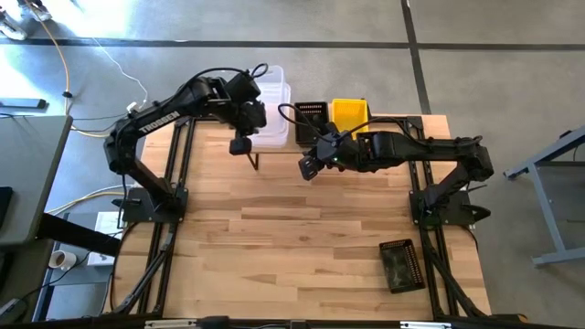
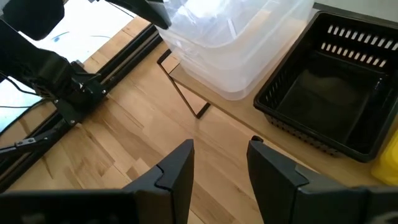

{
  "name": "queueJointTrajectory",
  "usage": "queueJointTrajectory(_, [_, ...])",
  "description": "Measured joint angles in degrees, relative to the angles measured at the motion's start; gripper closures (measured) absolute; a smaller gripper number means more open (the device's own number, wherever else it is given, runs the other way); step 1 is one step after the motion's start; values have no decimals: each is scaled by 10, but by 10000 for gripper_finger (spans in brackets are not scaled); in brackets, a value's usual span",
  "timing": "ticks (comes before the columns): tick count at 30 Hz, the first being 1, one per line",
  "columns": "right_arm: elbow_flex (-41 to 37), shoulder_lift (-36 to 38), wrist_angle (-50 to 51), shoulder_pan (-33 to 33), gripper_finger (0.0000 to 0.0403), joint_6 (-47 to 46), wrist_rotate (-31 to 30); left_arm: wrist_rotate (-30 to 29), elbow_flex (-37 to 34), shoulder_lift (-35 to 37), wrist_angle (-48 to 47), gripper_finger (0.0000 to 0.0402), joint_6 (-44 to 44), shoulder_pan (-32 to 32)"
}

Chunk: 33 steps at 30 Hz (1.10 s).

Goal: Stack baskets on shelf by color
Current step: Stack the transparent bin on top of the transparent bin

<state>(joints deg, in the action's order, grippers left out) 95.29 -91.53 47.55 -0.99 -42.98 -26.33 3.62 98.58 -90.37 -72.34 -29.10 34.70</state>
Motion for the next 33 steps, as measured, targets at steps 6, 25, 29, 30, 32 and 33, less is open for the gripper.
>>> queueJointTrajectory(6, [0, 0, 1, 0, 269, 0, 0, -13, 2, -16, 2, 401, 0, -10])
queueJointTrajectory(25, [0, 0, 3, -1, 269, 0, 5, -30, 0, -15, 7, 377, 6, -15])
queueJointTrajectory(29, [0, 0, 5, -1, 269, 0, 5, -38, -5, -22, -2, 356, 5, -19])
queueJointTrajectory(30, [0, 0, 7, -1, 269, 0, 5, -45, -5, -23, 1, 350, 4, -20])
queueJointTrajectory(32, [0, 0, 10, -1, 269, 0, 5, -60, -3, -17, 1, 339, 4, -23])
queueJointTrajectory(33, [0, 0, 12, -1, 269, 0, 4, -65, -2, -16, 3, 333, 1, -23])
